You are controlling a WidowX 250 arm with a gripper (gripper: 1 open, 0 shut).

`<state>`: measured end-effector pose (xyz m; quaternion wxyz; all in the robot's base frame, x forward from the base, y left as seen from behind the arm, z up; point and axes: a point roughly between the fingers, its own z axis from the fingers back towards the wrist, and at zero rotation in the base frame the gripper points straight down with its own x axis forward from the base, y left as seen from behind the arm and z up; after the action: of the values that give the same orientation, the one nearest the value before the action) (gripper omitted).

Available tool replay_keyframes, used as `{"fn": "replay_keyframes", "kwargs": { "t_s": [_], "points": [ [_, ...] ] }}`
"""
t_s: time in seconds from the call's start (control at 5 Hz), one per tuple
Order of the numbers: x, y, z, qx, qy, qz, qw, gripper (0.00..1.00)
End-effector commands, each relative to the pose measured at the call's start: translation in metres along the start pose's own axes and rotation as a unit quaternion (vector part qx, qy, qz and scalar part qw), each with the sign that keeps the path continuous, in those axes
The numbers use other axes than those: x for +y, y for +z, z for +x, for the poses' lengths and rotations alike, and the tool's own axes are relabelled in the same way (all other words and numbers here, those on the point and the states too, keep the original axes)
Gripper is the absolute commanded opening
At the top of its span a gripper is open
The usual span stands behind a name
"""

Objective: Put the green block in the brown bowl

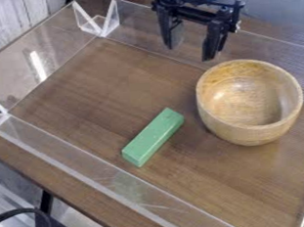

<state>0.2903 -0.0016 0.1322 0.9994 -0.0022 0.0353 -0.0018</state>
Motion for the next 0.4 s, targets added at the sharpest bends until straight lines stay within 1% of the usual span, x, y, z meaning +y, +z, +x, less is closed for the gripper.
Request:
{"fn": "replay_keyframes", "kwargs": {
  "t_s": [0.0,0.2],
  "points": [
    [0.005,-0.014,-0.006,-0.004,-0.009,0.008,0.9999,1.00],
    [0.001,-0.020,-0.032,-0.021,-0.022,0.002,0.9995,0.00]
  ]
}}
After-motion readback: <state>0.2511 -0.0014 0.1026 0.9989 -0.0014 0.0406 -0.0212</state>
